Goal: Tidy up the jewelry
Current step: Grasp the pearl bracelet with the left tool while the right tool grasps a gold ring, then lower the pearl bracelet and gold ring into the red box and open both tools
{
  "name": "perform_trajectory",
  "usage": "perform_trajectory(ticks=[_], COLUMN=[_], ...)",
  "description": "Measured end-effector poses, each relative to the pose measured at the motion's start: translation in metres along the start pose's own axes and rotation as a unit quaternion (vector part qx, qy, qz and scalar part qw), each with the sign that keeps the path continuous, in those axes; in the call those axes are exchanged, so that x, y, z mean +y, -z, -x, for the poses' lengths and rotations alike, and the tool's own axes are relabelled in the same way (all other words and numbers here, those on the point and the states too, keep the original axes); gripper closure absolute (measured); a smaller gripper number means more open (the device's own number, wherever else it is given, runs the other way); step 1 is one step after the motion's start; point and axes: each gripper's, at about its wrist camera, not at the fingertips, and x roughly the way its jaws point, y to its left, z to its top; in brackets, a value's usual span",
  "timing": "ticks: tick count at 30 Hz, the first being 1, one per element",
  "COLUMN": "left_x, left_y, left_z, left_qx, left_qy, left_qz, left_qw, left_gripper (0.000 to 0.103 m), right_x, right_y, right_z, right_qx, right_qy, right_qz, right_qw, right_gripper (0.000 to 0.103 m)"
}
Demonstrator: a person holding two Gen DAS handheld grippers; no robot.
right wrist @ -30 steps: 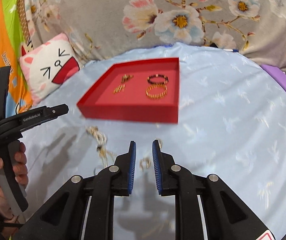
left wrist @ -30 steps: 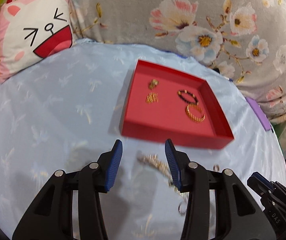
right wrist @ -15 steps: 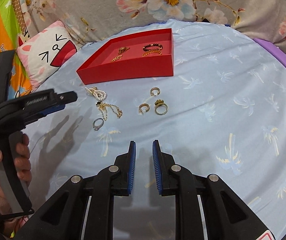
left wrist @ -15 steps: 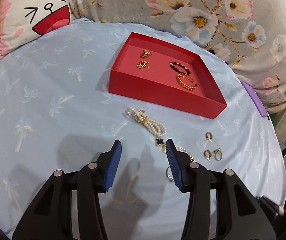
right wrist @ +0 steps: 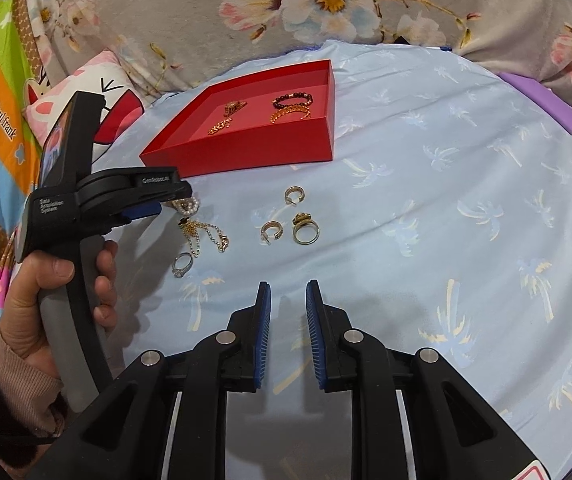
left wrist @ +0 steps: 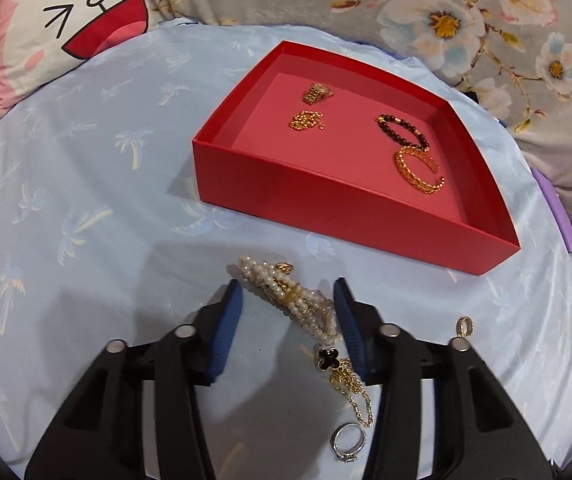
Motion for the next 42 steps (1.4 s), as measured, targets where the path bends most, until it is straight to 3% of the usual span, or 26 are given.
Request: perform_trajectory(ticks=[2,5,18,32,38,42], left_x=[0.003,0.008,0.033,0.040,0.037,0.036], left_y=[0.001,0.001,0.014,0.020,0.020,0.020], left_z=[0.000,0.001,0.036,0.052,0.053,0.054], left_qx=[0.004,0.012,-0.007,-0.012,-0.012,-0.012], left_qy=[0.013,0.034,0.045,0.053,0.058,0.060], left_qz=[-0.003,-0.003,-0.026,-0.026,-0.029,-0.030], left_qw=[0.9999,0.9994,0.9986,0.9982,0.9978,0.9977], left_gripper=[0.081,0.092,0.092,0.092,0.092,0.092], right_x=[-0.002,-0.004,-0.009,-0.005,-0.004,-0.004], right_y=[-0.002,-0.007,-0.037,-0.044,-0.043,-0.042], right_z=[-0.003,-0.011,-0.046,-0.067,-0.068,-0.068], right_qx=[0.003,0.004,0.001,0.008,0.007,0.005], right_qy=[-0.002,-0.001,0.025,0.032,0.032,0.031], right_qz=[-0.004,-0.009,0.000,0.016,0.022,0.022], right_qw=[1.000,1.000,1.000,0.999,0.999,0.999], right_gripper=[0.084,0.081,0.074,0.073,0.085,0.085])
